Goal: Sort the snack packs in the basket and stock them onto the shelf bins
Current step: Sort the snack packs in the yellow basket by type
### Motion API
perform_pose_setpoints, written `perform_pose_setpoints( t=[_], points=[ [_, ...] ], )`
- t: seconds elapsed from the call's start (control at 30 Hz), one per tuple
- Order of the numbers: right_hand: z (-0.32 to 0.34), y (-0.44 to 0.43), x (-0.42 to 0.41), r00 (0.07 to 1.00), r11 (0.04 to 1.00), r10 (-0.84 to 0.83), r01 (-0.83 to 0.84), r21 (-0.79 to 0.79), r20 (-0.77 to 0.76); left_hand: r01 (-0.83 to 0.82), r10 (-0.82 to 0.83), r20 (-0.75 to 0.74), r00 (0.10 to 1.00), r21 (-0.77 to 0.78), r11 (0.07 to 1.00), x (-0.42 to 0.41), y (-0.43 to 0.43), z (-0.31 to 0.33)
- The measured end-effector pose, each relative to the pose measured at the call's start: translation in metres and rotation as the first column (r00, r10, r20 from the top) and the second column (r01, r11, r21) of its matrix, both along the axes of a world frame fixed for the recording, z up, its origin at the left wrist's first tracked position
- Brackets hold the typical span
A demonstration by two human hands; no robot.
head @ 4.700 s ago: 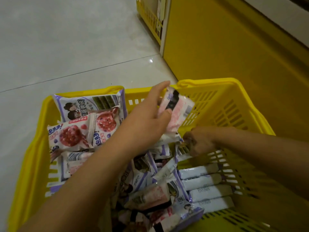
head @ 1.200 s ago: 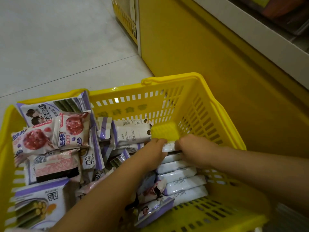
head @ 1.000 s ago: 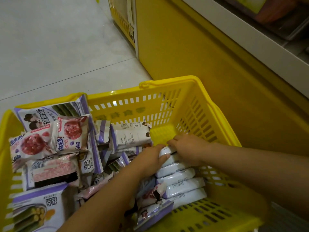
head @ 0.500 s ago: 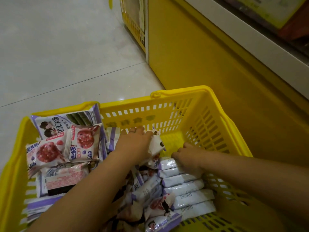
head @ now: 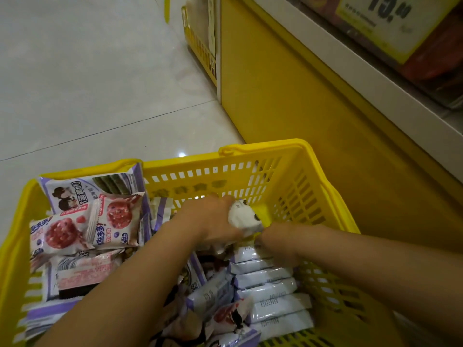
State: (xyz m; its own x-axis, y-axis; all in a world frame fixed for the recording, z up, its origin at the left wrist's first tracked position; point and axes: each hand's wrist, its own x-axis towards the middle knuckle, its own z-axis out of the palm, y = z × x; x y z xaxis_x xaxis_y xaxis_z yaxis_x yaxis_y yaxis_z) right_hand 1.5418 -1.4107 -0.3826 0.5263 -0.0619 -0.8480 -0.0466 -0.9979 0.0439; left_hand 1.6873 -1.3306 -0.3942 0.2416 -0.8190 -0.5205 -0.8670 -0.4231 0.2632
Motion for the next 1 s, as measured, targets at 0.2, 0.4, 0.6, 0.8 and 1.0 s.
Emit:
perform_pose_setpoints(
  t=[0.2, 0.4, 0.6, 0.8, 1.0],
  points=[
    [0.008, 0.006, -0.015, 0.999, 0.999, 0.032, -0.032, 0.003, -0.022, -0.247, 0.311, -0.647, 0.697, 0.191, 0.95, -0.016, -0.009, -0.031],
    [0.009, 0.0, -0.015, 0.981, 0.988, -0.139, 0.128, 0.091, 0.133, -0.196, 0.122, -0.608, 0.784, -0.056, 0.979, -0.035, -0.014, -0.055],
    [0.004, -0.017, -0.013, 0.93, 0.95, -0.299, 0.27, 0.155, 0.214, 0.112, -0.124, -0.333, 0.935, -0.056, 0.992, -0.042, -0.016, -0.056],
    [-0.007, -0.022, -0.013, 0.804, 0.895, -0.442, 0.427, 0.131, 0.397, -0.16, 0.042, -0.51, 0.859, -0.191, 0.969, -0.043, -0.006, -0.068],
    [-0.019, -0.014, -0.008, 0.919, 0.942, -0.334, 0.333, 0.041, 0.209, -0.123, 0.038, -0.338, 0.94, -0.232, 0.965, -0.046, -0.008, -0.06]
  ],
)
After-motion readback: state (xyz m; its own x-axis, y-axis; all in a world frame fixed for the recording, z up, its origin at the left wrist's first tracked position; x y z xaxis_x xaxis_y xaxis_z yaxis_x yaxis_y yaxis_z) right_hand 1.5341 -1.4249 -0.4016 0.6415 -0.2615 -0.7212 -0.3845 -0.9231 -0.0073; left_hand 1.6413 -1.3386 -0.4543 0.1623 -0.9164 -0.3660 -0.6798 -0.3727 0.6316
